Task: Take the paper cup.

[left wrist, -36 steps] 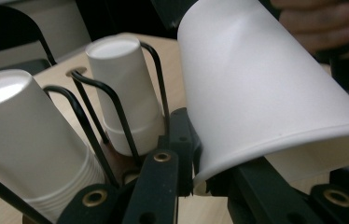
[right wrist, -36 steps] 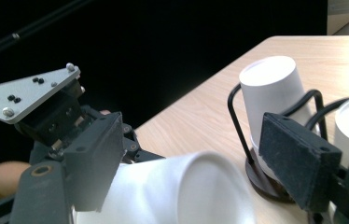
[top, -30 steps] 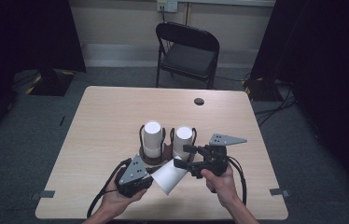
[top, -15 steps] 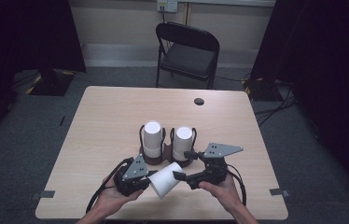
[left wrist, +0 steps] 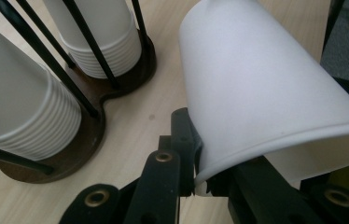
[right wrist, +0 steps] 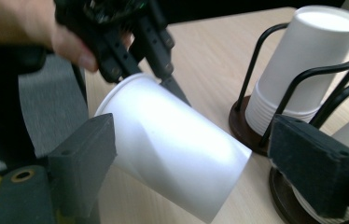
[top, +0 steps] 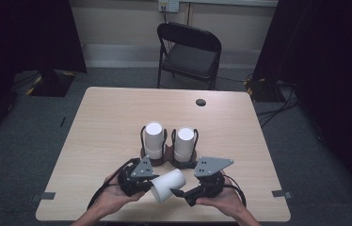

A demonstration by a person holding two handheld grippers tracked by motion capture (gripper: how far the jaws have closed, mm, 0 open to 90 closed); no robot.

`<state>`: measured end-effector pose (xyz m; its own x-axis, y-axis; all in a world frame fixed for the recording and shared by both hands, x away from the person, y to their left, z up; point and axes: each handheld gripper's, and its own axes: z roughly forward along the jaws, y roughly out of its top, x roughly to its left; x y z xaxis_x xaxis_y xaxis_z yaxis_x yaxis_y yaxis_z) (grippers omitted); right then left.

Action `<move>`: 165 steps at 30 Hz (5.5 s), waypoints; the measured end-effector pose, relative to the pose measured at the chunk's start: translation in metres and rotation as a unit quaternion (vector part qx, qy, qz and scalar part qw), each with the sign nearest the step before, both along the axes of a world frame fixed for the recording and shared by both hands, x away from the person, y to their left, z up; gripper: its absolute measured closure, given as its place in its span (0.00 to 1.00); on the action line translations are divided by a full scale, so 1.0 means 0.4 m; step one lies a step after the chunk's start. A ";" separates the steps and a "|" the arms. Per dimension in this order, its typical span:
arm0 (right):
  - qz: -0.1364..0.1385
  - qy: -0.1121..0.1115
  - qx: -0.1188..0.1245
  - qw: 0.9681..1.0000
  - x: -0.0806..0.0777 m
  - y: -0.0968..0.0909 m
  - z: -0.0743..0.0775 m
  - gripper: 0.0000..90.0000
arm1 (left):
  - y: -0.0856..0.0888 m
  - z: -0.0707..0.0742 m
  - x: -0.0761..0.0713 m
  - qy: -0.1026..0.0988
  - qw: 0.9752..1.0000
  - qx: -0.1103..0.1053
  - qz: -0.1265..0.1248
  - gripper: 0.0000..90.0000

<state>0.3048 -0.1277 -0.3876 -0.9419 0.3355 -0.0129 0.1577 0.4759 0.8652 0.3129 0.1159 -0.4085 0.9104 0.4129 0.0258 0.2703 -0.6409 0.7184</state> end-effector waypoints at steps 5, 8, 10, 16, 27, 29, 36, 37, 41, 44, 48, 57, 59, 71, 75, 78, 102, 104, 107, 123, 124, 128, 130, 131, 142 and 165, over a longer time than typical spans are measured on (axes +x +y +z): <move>0.018 -0.025 -0.040 0.999 -0.010 0.023 -0.014 0.17 | -0.004 -0.003 0.011 0.011 1.000 0.013 0.000 0.94; 0.025 -0.046 -0.068 0.996 -0.021 0.038 -0.021 0.17 | -0.003 0.000 0.018 0.012 1.000 0.028 -0.008 0.94; 0.035 -0.061 -0.085 0.994 -0.028 0.049 -0.029 0.17 | -0.008 0.001 0.021 0.019 0.999 0.025 -0.008 0.94; 0.041 -0.109 -0.131 0.985 -0.040 0.074 -0.051 0.13 | -0.023 0.013 0.033 0.040 0.998 0.047 -0.011 0.95; 0.051 -0.165 -0.162 0.972 -0.051 0.095 -0.067 0.10 | -0.010 0.021 0.056 0.083 0.996 0.026 -0.018 0.96; 0.053 -0.183 -0.166 0.967 -0.053 0.103 -0.071 0.09 | -0.007 0.024 0.063 0.104 0.994 0.013 -0.017 0.96; 0.046 -0.199 -0.174 0.963 -0.050 0.123 -0.076 0.10 | -0.003 0.026 0.076 0.125 0.992 -0.001 -0.008 0.96; 0.046 -0.201 -0.173 0.963 -0.050 0.126 -0.076 0.10 | -0.004 0.025 0.078 0.129 0.992 -0.010 -0.008 0.96; 0.045 -0.206 -0.173 0.962 -0.046 0.132 -0.071 0.12 | -0.013 0.027 0.085 0.134 0.991 -0.025 -0.005 0.96; 0.044 -0.198 -0.168 0.965 -0.045 0.130 -0.070 0.13 | -0.013 0.028 0.088 0.141 0.990 -0.023 -0.006 0.96; 0.047 -0.202 -0.164 0.964 -0.045 0.130 -0.069 0.14 | -0.016 0.031 0.089 0.147 0.989 -0.024 -0.002 0.96; 0.047 -0.215 -0.176 0.959 -0.053 0.135 -0.075 0.18 | -0.047 0.032 0.100 0.164 0.986 -0.009 -0.013 0.96; 0.048 -0.212 -0.176 0.960 -0.053 0.132 -0.075 0.19 | -0.047 0.032 0.100 0.165 0.986 -0.011 -0.012 0.96; 0.039 -0.219 -0.160 0.962 -0.063 0.134 -0.055 0.23 | -0.058 0.037 0.099 0.167 0.986 -0.025 -0.004 0.98; 0.038 -0.215 -0.150 0.964 -0.061 0.128 -0.058 0.24 | -0.061 0.036 0.097 0.169 0.985 -0.029 0.002 0.98; 0.036 -0.216 -0.149 0.964 -0.063 0.128 -0.056 0.24 | -0.061 0.038 0.097 0.171 0.985 -0.032 0.006 0.97; 0.014 -0.195 -0.128 0.972 -0.045 0.095 -0.053 0.26 | -0.020 0.041 0.082 0.133 0.987 -0.077 0.051 0.78; 0.011 -0.188 -0.125 0.974 -0.045 0.095 -0.051 0.26 | -0.017 0.044 0.076 0.116 0.989 -0.070 0.058 0.75; 0.008 -0.179 -0.126 0.976 -0.039 0.093 -0.052 0.26 | -0.018 0.046 0.063 0.086 0.992 -0.065 0.062 0.70; -0.009 -0.162 -0.117 0.980 -0.028 0.071 -0.050 0.26 | 0.015 0.054 0.045 0.066 0.989 -0.097 0.085 0.49; -0.012 -0.160 -0.117 0.980 -0.027 0.069 -0.050 0.27 | 0.019 0.055 0.044 0.065 0.989 -0.103 0.087 0.49; -0.020 -0.150 -0.111 0.982 -0.020 0.062 -0.052 0.26 | 0.032 0.051 0.037 0.045 0.988 -0.114 0.097 0.49; -0.024 -0.146 -0.109 0.983 -0.017 0.058 -0.054 0.26 | 0.037 0.049 0.036 0.042 0.988 -0.114 0.097 0.47; -0.025 -0.144 -0.109 0.983 -0.015 0.057 -0.056 0.27 | 0.040 0.048 0.036 0.037 0.988 -0.112 0.099 0.46; -0.038 -0.123 -0.090 0.988 -0.012 0.038 -0.053 0.27 | 0.082 0.010 0.017 0.032 0.987 -0.105 0.119 0.36; -0.080 -0.072 -0.050 0.993 0.015 -0.004 -0.056 0.27 | 0.111 -0.017 0.013 -0.010 0.983 -0.108 0.148 0.24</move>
<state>0.3108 -0.1293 -0.4100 -0.8626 0.4706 -0.1855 0.1154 0.5400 0.8337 0.3182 0.1601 -0.4153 0.7502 0.6570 -0.0750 0.4069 -0.3693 0.8355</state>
